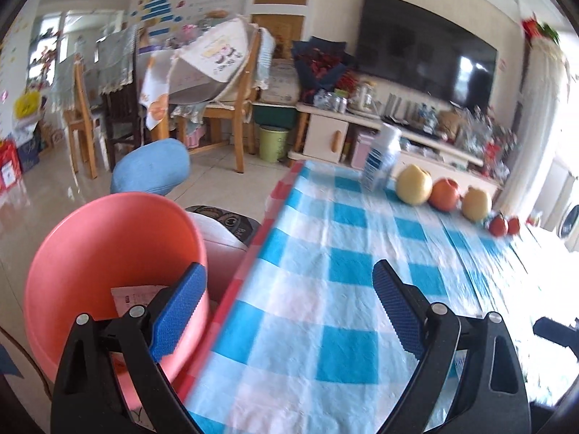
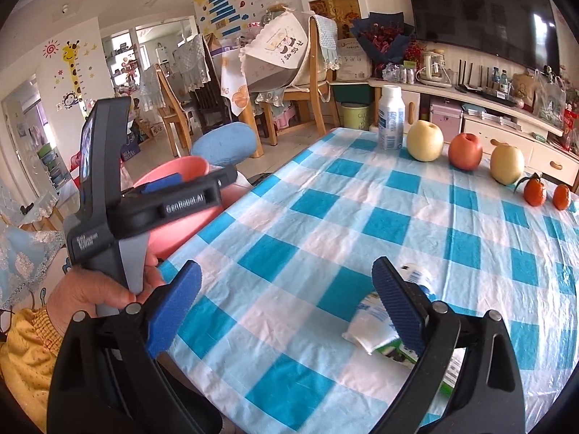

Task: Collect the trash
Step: 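Withdraw both tools from the bucket back over the table, then grasp the white MAGICDAY bag with the left tool while the right tool grasps the green-white packet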

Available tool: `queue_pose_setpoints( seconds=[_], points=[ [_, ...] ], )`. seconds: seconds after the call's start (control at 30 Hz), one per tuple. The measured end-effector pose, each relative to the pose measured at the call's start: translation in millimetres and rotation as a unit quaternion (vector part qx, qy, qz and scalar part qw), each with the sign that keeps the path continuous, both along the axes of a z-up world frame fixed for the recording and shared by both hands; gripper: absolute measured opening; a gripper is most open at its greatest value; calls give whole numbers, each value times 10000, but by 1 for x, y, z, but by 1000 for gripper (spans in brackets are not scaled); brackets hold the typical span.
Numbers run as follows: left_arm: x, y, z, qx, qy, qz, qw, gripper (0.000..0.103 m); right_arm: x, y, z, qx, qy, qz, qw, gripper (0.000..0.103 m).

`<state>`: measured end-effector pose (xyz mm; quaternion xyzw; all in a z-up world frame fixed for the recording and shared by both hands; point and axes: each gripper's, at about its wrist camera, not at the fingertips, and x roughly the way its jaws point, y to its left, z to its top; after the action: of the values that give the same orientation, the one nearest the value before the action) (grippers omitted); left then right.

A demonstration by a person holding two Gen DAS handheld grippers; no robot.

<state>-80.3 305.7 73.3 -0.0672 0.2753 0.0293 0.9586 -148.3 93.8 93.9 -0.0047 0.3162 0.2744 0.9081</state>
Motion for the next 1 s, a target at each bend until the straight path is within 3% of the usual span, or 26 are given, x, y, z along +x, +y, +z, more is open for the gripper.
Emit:
queue_pose_setpoints(
  seconds=[0.53,1.0],
  points=[
    [-26,-66,-14,437,347,-565,9968,92,-7,-50,8,53,-303,-160,9994,97],
    [-48,-113,-23,452,584,-1115,9910,92,3,-109,16,682,-168,-20,9975,99]
  ],
)
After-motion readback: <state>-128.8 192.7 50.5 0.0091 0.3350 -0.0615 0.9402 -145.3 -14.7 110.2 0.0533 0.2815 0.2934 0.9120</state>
